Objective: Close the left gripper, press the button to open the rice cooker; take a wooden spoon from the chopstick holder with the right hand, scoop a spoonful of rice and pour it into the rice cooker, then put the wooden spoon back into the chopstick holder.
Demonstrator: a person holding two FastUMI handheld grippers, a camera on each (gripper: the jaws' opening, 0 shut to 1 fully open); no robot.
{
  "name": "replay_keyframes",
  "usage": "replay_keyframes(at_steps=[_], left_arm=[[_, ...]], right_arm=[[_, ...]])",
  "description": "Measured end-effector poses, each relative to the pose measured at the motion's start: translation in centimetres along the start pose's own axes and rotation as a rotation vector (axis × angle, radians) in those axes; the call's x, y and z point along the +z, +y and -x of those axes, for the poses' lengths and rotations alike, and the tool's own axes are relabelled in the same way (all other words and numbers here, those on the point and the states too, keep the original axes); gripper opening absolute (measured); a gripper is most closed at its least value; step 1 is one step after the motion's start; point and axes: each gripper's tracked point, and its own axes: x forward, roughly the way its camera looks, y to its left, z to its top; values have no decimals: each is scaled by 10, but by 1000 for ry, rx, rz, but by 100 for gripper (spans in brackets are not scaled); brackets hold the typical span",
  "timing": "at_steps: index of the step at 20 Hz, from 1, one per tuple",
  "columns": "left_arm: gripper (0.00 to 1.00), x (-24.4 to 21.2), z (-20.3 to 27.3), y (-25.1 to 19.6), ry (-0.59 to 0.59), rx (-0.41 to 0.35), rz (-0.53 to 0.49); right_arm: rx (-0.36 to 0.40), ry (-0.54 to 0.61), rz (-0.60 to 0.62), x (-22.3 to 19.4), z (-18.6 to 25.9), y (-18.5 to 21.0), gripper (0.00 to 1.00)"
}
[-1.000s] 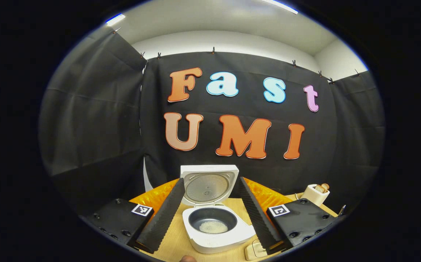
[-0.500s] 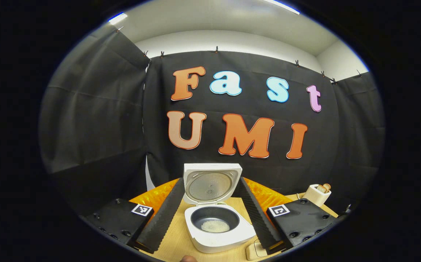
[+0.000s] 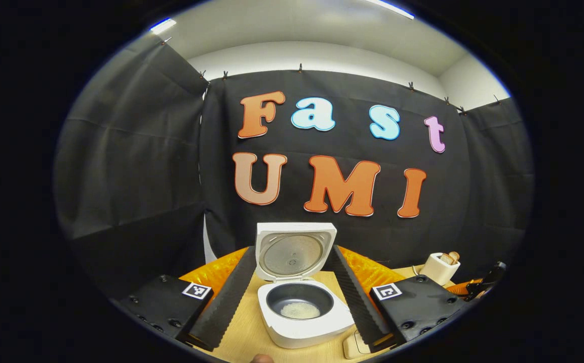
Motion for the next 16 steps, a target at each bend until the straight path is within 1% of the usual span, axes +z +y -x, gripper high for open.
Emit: replay_keyframes(at_steps=[3,5,10,13,16], left_arm=[[100,-3,5,4,3,11,5],[100,-6,9,10,9,22,17],[100,-7,20,25,11,49,19],[100,-10,23,33,16,59,18],[100,-14,24,37,26,63,16]], right_arm=[[52,23,-13,-6,-8,28,4],[72,51,-26,-16,-16,41,4],[99,103,-1,-47,-41,70,4],[99,125,7,-68,-60,83,4],[94,132,78,-94,-80,99,4]])
